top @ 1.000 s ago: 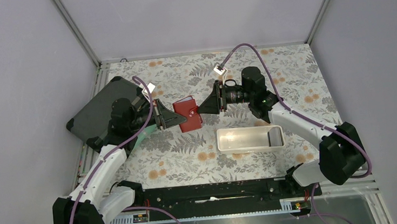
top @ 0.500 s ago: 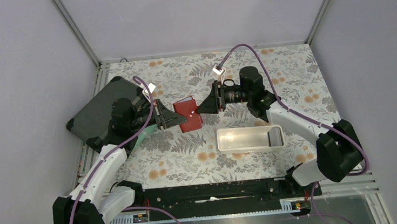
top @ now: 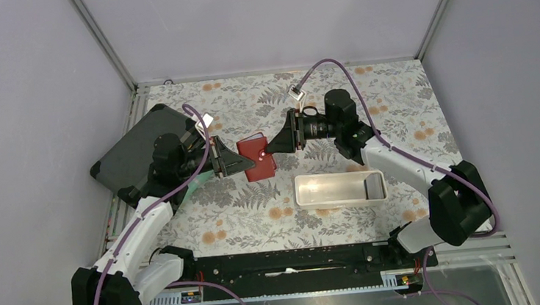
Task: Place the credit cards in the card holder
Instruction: Close the card holder at the center of the board.
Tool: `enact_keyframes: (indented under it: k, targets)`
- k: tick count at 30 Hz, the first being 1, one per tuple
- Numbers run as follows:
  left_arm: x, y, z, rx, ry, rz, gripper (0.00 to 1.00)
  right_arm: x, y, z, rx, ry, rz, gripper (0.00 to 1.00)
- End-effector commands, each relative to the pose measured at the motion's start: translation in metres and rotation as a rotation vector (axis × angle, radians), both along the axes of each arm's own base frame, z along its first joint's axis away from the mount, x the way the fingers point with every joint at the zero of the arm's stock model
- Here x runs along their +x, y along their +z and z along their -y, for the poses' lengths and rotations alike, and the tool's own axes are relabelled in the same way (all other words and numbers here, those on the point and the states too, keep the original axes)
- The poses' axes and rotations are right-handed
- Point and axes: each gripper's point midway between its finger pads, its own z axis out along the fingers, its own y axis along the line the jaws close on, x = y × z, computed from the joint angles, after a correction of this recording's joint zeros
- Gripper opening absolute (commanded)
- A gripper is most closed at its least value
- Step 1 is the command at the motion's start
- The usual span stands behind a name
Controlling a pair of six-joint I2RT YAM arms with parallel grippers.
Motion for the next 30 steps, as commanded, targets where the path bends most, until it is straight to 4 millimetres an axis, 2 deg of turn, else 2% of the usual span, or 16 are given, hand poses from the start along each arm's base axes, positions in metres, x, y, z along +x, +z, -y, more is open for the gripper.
enact_keyframes:
  k: [1,9,30]
  targets:
    - [0.004,0.026,0.002,-0.022,-0.008,0.108,0.00,0.004,0.021,-0.008,0.042,0.006,0.052,0.47]
    - [0.005,0.025,0.002,-0.019,-0.002,0.103,0.00,-0.006,0.014,-0.014,0.033,0.037,0.033,0.42]
    - [0.006,0.023,0.001,-0.008,0.007,0.098,0.00,-0.019,0.001,-0.017,0.008,0.075,0.001,0.41]
